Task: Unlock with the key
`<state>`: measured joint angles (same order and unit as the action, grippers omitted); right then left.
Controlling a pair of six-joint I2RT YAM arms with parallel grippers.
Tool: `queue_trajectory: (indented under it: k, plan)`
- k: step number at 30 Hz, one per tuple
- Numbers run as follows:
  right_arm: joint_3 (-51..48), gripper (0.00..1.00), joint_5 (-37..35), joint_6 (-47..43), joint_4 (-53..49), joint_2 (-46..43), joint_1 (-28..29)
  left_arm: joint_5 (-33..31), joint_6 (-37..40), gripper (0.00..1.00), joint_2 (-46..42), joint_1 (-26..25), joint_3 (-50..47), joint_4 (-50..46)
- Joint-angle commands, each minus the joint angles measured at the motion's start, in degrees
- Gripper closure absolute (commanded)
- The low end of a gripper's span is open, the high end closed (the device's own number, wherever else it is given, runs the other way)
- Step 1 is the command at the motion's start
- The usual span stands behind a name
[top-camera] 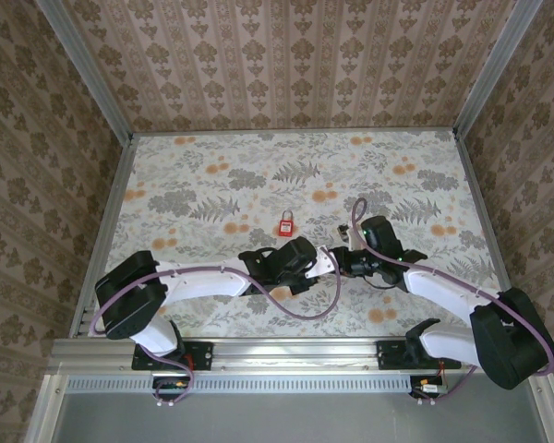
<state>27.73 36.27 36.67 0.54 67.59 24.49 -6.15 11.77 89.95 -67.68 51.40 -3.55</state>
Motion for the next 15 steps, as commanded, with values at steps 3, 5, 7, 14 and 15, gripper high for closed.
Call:
queue_trajectory:
  k: [3, 5, 7, 14, 15]
  plan:
    - [3.66, 0.56, 3.88, -1.77, -2.17, -8.33, -3.47, -2.04, -1.11, 0.83, -0.29, 0.89, -2.41, -6.42]
    - [4.25, 0.57, 2.95, -1.69, -4.06, -10.55, -3.48, -2.28, -1.39, 0.83, -1.74, 0.88, -2.62, -6.40]
    - [4.78, 0.57, 2.04, -1.97, -6.07, -12.75, -3.48, -2.37, -1.51, 0.83, -2.92, 0.80, -2.95, -6.20]
    - [4.34, 0.60, -2.95, -0.97, -9.00, -13.23, -3.48, -5.08, 0.31, 0.83, -3.95, -0.45, 1.20, -13.24]
    - [3.62, 0.61, -2.24, 0.33, -7.04, -12.82, -3.48, -6.05, 0.82, 0.83, -4.00, -0.96, 2.26, -14.87]
